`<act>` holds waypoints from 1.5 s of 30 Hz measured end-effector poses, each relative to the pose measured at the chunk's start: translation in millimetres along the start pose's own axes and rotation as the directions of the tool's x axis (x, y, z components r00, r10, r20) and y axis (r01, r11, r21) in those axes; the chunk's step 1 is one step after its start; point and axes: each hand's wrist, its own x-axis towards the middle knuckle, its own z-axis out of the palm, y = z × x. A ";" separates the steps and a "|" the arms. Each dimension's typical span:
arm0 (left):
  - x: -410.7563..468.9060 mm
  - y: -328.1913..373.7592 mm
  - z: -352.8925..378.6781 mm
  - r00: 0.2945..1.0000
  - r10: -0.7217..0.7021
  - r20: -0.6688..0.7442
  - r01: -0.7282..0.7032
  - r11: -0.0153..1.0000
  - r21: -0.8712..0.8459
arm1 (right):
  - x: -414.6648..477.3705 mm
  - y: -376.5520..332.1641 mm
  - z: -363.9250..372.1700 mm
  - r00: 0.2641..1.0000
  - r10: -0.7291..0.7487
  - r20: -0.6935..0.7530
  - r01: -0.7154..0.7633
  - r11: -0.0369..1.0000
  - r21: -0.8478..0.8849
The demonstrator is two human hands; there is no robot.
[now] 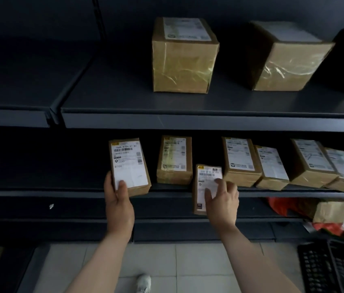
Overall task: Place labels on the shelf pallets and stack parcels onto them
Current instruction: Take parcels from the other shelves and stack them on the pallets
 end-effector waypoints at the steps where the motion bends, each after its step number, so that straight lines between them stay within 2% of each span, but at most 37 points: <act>1: 0.9 -0.9 -1.9 1.000 0.004 0.003 -0.004 1.000 0.001 | -1.0 -4.5 1.6 0.993 0.106 0.049 -0.108 0.993 0.040; 3: 3.0 -2.1 5.7 1.000 -0.017 0.005 0.016 1.000 0.011 | 2.5 -10.7 -1.7 0.954 0.245 0.172 -0.276 0.942 0.189; 5: -27.3 8.1 0.4 0.998 -0.024 -0.052 0.021 0.998 -0.060 | -4.1 -19.6 -21.8 0.932 0.219 0.288 -0.309 0.897 0.316; 8: -27.4 8.4 8.7 0.999 -0.013 -0.031 0.010 0.997 -0.080 | 5.0 -25.1 -24.0 0.906 0.230 0.357 -0.335 0.902 0.271; 11: -23.3 12.2 11.1 1.000 -0.012 -0.018 0.011 0.998 -0.061 | 9.3 -25.3 -28.8 0.914 0.238 0.329 -0.356 0.859 0.368; 14: -24.6 14.9 9.2 1.000 -0.006 -0.021 0.005 0.998 -0.056 | 6.5 -23.7 -36.2 0.936 0.183 0.300 -0.311 0.830 0.463; 20: -39.1 14.9 3.0 0.999 -0.032 0.022 0.034 0.994 -0.107 | -15.4 -28.1 -50.6 0.964 0.114 0.241 -0.231 0.808 0.542; 23: -43.6 21.7 -3.4 0.998 -0.051 -0.024 0.047 0.989 -0.142 | -22.4 -43.2 -59.8 0.972 0.044 0.230 -0.173 0.795 0.581; 26: -48.6 35.6 -19.3 0.997 -0.026 -0.078 0.013 0.986 -0.167 | -33.3 -71.5 -63.8 0.958 -0.053 0.283 -0.142 0.770 0.622; 32: -47.6 57.2 -74.5 0.974 0.031 -0.225 -0.068 0.985 -0.162 | -56.4 -137.9 -56.2 0.881 -0.232 0.412 -0.139 0.706 0.694; 37: -45.0 69.7 -146.4 0.925 0.048 -0.377 -0.120 0.978 -0.171 | -91.9 -207.7 -39.9 0.808 -0.401 0.432 -0.054 0.680 0.732; 40: -45.1 82.0 -196.1 0.884 0.084 -0.460 -0.174 0.972 -0.157 | -126.1 -255.9 -25.3 0.739 -0.496 0.457 -0.007 0.671 0.741; 45: -51.0 110.6 -296.4 0.787 0.136 -0.602 -0.280 0.948 -0.151 | -198.8 -343.8 -1.2 0.603 -0.592 0.535 -0.045 0.644 0.763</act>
